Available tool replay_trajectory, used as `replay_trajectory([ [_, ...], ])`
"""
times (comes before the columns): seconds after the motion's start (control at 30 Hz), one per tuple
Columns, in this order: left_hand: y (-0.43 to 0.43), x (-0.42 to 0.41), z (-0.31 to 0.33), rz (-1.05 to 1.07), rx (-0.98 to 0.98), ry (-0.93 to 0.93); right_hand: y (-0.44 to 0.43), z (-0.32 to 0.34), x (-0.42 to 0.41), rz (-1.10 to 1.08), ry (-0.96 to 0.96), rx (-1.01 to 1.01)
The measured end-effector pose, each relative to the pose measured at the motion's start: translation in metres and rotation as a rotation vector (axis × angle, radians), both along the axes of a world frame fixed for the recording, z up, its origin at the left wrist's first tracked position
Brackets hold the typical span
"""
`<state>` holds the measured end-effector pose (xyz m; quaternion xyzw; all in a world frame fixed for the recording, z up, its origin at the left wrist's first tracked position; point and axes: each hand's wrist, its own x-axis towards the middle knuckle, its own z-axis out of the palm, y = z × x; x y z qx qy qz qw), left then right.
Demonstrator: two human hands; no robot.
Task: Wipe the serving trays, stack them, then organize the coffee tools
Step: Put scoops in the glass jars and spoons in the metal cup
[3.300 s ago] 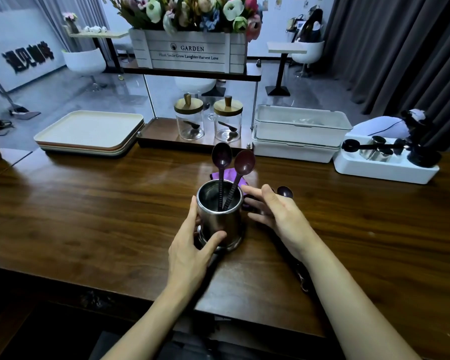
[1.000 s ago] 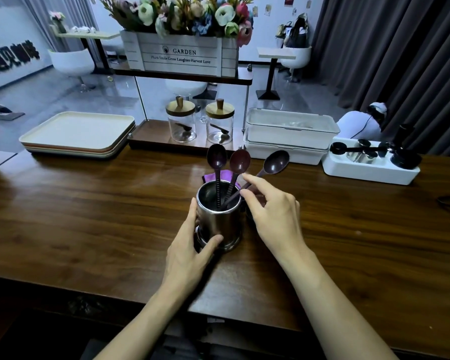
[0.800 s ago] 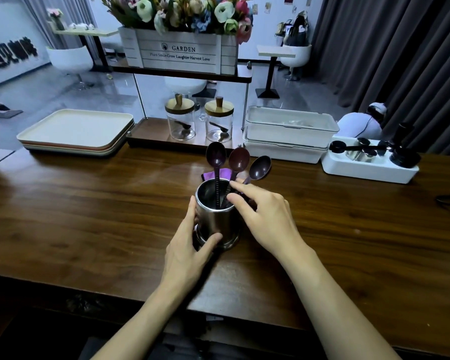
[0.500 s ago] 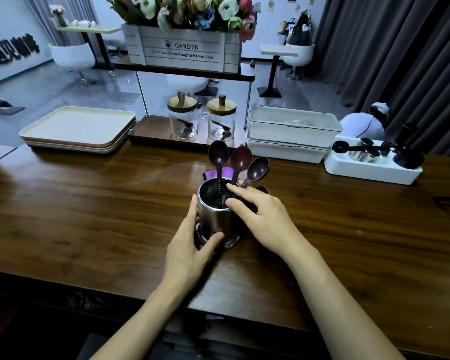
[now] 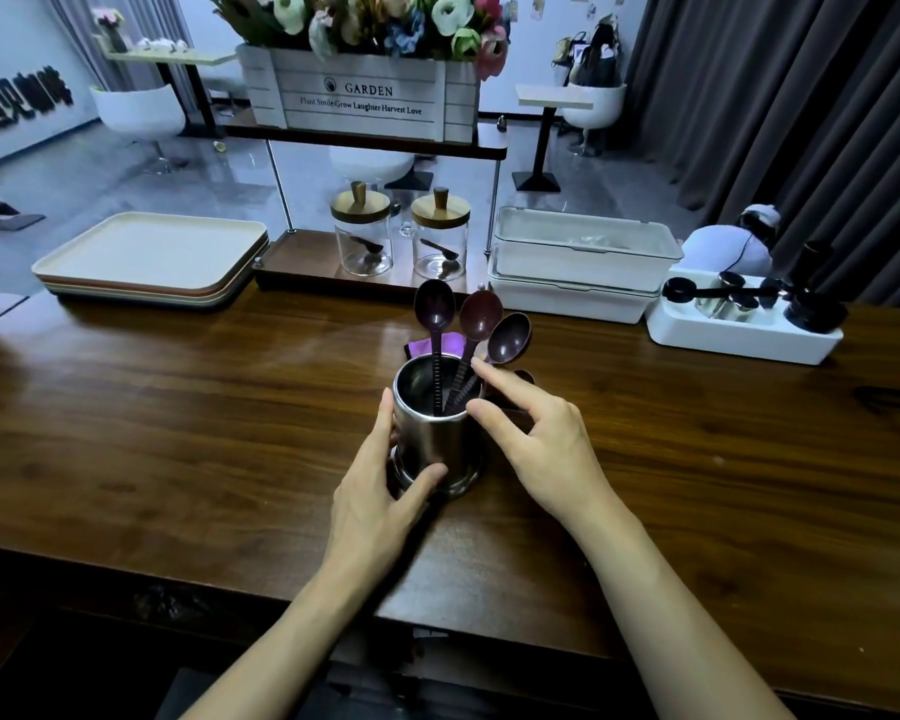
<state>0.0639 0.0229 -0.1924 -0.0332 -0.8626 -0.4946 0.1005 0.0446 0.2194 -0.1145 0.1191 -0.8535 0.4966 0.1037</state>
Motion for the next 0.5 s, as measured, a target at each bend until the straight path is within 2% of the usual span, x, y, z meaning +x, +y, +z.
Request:
replay_trajectory([
  [0.27,0.001,-0.001,-0.001,0.011,0.002,0.002,-0.004,-0.003,-0.004,0.054,-0.075,0.017],
  [0.5,0.0,0.0,-0.004,0.037,0.02,0.022,-0.004,-0.013,-0.01,0.142,-0.134,-0.218],
])
